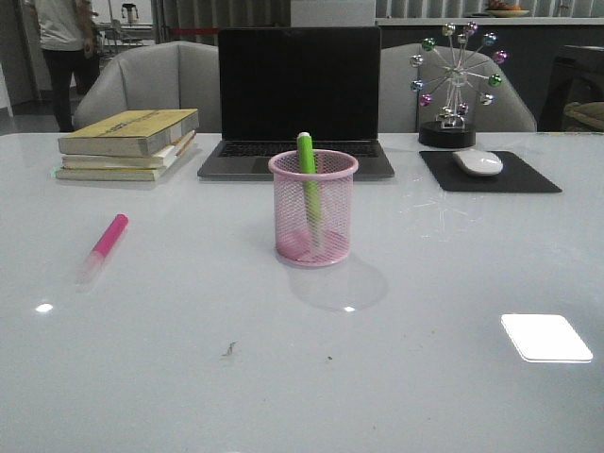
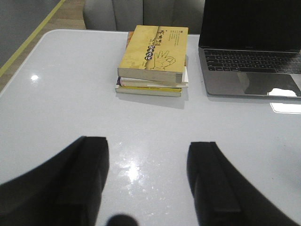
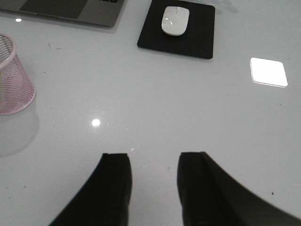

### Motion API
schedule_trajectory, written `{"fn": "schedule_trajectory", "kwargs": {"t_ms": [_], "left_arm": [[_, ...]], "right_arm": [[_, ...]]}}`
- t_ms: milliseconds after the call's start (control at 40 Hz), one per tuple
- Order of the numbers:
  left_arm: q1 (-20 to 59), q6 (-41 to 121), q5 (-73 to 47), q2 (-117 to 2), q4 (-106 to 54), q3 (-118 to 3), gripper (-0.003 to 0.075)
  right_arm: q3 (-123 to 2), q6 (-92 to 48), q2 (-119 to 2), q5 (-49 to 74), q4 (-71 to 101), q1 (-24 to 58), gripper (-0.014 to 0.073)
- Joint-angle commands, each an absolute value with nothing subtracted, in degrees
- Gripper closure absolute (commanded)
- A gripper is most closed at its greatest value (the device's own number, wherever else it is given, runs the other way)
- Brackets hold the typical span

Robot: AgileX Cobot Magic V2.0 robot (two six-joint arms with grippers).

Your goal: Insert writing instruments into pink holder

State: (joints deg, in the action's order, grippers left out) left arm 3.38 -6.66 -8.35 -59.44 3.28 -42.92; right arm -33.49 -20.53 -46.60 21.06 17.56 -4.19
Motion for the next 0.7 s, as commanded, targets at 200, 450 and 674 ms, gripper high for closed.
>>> {"fn": "schedule_trajectory", "kwargs": {"t_ms": [200, 450, 674], "left_arm": [[3.72, -6.91, -3.64, -58.65, 2.98, -45.10, 0.0274], [3.72, -6.91, -3.64, -58.65, 2.98, -45.10, 0.0274], [3.72, -6.91, -0.72, -59.02, 2.65, -45.10, 0.0274]], "right_arm": [[-35.03, -20.99, -46.35, 17.34, 17.69, -4.55, 0.0221], [-35.03, -20.99, -46.35, 17.34, 17.69, -4.55, 0.0221], [-35.03, -20.99, -46.35, 17.34, 17.69, -4.55, 0.0221]]}}
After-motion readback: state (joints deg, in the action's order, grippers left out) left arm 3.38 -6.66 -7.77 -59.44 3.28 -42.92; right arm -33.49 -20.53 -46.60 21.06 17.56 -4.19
